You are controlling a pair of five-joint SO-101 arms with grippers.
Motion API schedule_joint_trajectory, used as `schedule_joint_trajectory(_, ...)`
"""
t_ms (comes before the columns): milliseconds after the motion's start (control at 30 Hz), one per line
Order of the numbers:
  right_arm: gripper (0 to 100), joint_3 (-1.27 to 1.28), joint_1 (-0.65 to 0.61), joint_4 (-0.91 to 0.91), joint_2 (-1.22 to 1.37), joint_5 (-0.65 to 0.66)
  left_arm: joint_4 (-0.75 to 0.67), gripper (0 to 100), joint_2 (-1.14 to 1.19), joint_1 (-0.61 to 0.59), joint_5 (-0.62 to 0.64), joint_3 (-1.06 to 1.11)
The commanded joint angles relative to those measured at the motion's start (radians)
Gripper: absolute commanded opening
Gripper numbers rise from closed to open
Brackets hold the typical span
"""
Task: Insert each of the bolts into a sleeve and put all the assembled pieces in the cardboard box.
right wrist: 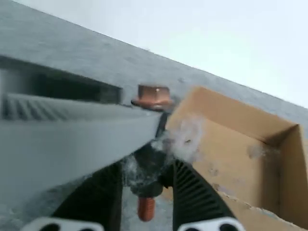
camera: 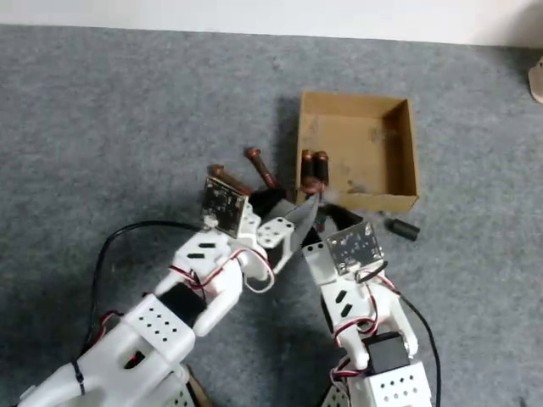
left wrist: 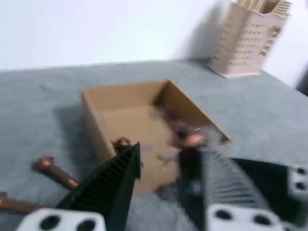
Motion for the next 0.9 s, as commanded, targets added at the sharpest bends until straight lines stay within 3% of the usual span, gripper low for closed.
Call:
schedule_joint_trajectory(0, 0.5, 0.139, 0.042, -0.021, -0.018, 0.000, 0.012, 36, -0.015, 0.010, -0.012, -0.001)
schedule_joint_trajectory(133, 0.5, 0.139, 0.068, 0.024, -0.025, -0.103, 0.204, 36, -0.015, -0.033, -0.011, -0.005)
schedule_joint_trajectory(467, 0.5, 0.110, 0.084, 0.027, -0.015, -0.103, 0.637, 36, -0.015, -0.354, -0.009, -0.062)
schedule_joint_trajectory(867, 0.5, -0.001, 0.085, 0.054, -0.013, -0.051, 0.657, 36, -0.015, -0.463, -0.015, -0.039)
